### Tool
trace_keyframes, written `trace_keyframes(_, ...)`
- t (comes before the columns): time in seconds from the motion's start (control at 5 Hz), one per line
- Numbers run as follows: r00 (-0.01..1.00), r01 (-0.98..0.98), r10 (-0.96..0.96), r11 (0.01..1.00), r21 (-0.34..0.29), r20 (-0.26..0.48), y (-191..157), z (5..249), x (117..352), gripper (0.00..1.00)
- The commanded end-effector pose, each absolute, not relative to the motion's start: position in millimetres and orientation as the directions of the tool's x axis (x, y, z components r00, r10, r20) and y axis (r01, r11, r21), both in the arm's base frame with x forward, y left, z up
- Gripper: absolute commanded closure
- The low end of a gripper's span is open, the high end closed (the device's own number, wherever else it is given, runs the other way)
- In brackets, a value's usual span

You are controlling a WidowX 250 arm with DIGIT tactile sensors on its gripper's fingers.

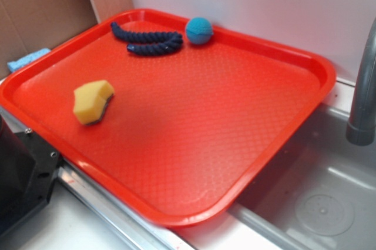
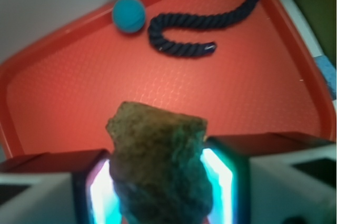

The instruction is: Grab the rock.

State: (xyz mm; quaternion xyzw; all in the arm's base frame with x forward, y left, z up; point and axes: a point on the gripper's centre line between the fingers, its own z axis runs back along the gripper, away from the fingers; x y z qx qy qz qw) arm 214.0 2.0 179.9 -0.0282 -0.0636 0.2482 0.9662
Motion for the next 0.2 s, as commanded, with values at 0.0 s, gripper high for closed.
trace_keyframes(0.0, 0.819, -0.547, 0.558, 0.83, -0.112, 0.133, 13.3, 196.3, 218.7, 1.0)
